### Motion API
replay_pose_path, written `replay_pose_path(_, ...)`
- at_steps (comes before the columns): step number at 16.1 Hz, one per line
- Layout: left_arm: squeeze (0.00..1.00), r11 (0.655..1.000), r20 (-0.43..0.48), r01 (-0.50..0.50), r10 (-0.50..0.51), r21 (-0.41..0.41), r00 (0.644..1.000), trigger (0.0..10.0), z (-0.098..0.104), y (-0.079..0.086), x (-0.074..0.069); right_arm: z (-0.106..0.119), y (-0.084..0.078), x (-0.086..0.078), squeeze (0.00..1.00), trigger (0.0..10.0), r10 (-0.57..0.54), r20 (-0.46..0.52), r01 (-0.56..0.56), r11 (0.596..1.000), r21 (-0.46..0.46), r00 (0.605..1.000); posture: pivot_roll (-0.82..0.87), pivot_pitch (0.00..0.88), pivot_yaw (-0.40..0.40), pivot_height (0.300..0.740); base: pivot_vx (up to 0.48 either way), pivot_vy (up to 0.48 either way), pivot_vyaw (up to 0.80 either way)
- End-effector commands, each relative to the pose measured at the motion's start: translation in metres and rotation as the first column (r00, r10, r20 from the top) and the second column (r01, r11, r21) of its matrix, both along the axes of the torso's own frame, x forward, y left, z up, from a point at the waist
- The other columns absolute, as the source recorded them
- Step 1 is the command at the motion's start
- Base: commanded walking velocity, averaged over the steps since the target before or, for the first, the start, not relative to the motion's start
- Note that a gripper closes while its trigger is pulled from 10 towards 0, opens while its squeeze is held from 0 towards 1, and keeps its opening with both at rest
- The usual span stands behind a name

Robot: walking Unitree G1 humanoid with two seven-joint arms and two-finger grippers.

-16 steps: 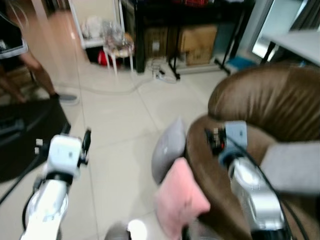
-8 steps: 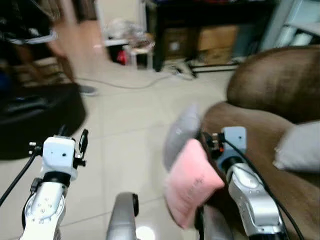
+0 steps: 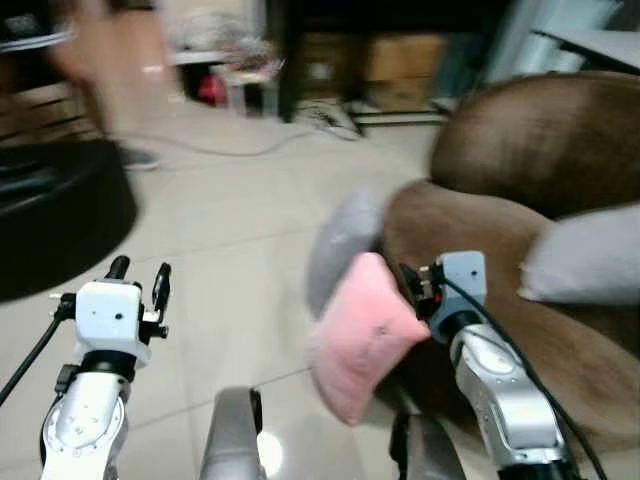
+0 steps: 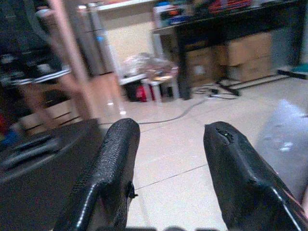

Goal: Move the pillow to the sofa from floor

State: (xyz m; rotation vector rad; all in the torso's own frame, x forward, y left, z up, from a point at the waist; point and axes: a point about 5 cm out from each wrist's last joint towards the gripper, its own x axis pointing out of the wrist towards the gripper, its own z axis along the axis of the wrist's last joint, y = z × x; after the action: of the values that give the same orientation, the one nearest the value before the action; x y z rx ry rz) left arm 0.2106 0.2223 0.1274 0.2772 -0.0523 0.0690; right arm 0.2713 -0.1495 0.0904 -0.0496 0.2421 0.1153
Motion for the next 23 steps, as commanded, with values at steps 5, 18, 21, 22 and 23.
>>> replay_pose_path(5,0.0,1.0,0.025,0.011,-0.011,-0.011,1.0,10.0,0.0033,-0.0033,0.0004,0.0047,-0.0046,0.0029,0.0,10.0,-0.001,0.02,0.001,1.0,-0.004,1.0,0.04,0.0,-0.063,0.571,0.292,0.0,0.0)
replay_pose_path(18,0.0,1.0,0.023,0.012,-0.012,-0.001,1.0,10.0,0.0013,-0.0056,-0.0028,0.0018,0.0026,0.0024,0.0,10.0,0.126,0.014,-0.126,0.992,-0.027,0.992,0.05,0.0,-0.077,0.571,0.264,0.0,0.22)
replay_pose_path(21,0.0,1.0,0.02,-0.006,0.006,0.009,1.0,10.0,0.0002,-0.0041,-0.0027,-0.0016,0.003,0.0024,0.0,10.0,0.154,-0.011,-0.154,0.988,-0.028,0.988,0.05,0.0,-0.076,0.571,0.0,0.0,0.0)
replay_pose_path(22,0.0,1.0,0.017,-0.007,0.007,0.01,1.0,10.0,-0.0002,-0.0044,-0.0023,-0.0018,0.0024,0.0028,0.0,10.0,0.156,-0.013,-0.157,0.987,-0.029,0.988,0.05,0.0,-0.077,0.556,0.0,0.0,0.0)
replay_pose_path(23,0.0,1.0,0.017,-0.009,0.009,0.011,1.0,10.0,-0.0002,-0.0046,-0.0022,-0.0019,0.0019,0.0032,0.0,10.0,0.158,-0.013,-0.158,0.987,-0.029,0.987,0.05,0.0,-0.077,0.546,0.0,0.0,0.0)
